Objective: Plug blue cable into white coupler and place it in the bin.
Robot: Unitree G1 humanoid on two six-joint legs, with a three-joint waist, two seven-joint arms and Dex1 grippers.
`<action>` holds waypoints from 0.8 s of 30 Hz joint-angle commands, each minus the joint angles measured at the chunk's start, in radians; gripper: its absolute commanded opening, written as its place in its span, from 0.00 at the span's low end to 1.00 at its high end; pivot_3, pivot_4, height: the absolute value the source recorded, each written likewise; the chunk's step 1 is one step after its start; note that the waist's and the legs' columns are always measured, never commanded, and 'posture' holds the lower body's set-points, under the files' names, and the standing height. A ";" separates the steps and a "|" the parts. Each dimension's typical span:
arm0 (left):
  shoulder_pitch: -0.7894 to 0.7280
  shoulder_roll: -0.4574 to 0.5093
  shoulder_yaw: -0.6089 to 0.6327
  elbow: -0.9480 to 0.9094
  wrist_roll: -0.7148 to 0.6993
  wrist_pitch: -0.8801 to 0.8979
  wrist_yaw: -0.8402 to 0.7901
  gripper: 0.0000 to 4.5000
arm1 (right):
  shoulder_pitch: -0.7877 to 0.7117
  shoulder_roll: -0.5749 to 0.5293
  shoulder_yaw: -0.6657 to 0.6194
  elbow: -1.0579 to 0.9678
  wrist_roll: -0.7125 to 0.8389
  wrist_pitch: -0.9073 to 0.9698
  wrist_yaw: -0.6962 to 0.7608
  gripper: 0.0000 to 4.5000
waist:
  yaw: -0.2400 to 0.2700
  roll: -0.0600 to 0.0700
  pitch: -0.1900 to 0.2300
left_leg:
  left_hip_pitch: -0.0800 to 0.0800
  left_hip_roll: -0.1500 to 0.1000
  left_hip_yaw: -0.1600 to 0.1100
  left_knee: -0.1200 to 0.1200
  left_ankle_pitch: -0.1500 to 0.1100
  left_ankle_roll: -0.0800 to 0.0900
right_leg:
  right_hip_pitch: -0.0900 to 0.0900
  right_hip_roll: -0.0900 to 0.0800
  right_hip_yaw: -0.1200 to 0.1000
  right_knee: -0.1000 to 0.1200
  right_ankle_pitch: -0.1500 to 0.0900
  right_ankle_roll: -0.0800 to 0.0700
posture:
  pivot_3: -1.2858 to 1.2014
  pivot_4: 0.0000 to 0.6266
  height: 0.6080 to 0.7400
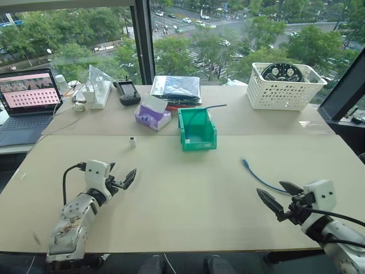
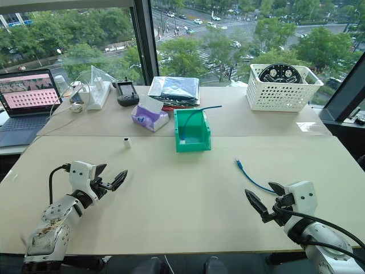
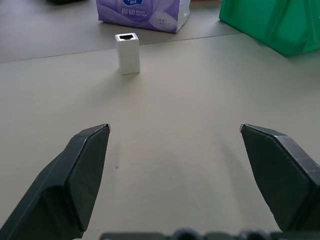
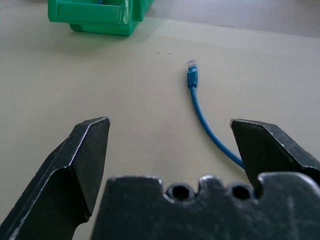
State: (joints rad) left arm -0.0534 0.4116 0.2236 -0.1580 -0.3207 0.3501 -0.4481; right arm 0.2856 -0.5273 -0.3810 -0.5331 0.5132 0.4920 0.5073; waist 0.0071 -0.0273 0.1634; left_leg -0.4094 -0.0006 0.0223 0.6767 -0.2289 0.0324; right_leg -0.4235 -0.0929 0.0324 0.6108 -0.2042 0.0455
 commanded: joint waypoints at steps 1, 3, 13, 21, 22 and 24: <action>-0.041 0.033 0.008 -0.018 -0.027 -0.002 -0.041 1.00 | -0.027 -0.021 -0.030 -0.016 0.008 -0.023 0.014 0.99 | 0.000 0.000 0.000 | 0.000 0.000 0.000 0.000 0.000 0.000 | 0.000 0.000 0.000 0.000 0.000 0.000 | 0.52 0.24 1.00; -0.105 0.081 -0.005 -0.049 -0.117 0.036 -0.173 1.00 | -0.158 -0.086 0.017 0.068 -0.023 -0.008 0.039 0.99 | -0.001 -0.002 0.002 | 0.000 0.000 0.000 0.000 0.000 0.000 | 0.000 0.000 0.000 0.000 0.000 0.000 | 0.52 0.24 1.00; -0.143 0.184 -0.046 -0.167 -0.247 0.180 -0.318 1.00 | -0.516 -0.124 0.246 0.422 -0.131 0.039 0.088 0.99 | -0.019 -0.003 0.003 | 0.001 0.000 0.003 -0.001 -0.002 0.001 | -0.001 0.003 0.002 0.000 0.008 0.000 | 0.52 0.24 1.00; -0.073 0.227 -0.034 -0.293 -0.315 0.245 -0.350 1.00 | -0.697 -0.076 0.312 0.723 -0.228 -0.042 0.098 0.99 | -0.020 -0.004 0.004 | -0.001 -0.002 0.005 -0.001 -0.004 0.003 | -0.002 0.001 0.004 -0.002 0.008 0.001 | 0.52 0.24 1.00; -0.069 0.234 -0.030 -0.302 -0.326 0.252 -0.356 1.00 | -0.712 -0.073 0.318 0.748 -0.235 -0.045 0.104 0.99 | -0.020 -0.004 0.004 | 0.000 -0.001 0.005 -0.001 -0.004 0.003 | -0.002 0.002 0.004 -0.001 0.008 0.001 | 0.52 0.24 1.00; -0.067 0.246 -0.023 -0.317 -0.345 0.262 -0.363 1.00 | -0.735 -0.073 0.331 0.787 -0.251 -0.035 0.113 0.88 | -0.019 -0.003 0.004 | 0.000 -0.001 0.005 0.000 -0.004 0.003 | -0.001 0.002 0.004 -0.001 0.008 0.001 | 0.52 0.24 1.00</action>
State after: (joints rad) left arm -0.1164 0.6402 0.1784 -0.4285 -0.6356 0.6110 -0.7997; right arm -0.4296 -0.5930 -0.0450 0.2430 0.2748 0.4795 0.6097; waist -0.0119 -0.0307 0.1672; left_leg -0.4090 -0.0017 0.0271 0.6769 -0.2327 0.0349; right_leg -0.4246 -0.0910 0.0362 0.6102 -0.1958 0.0468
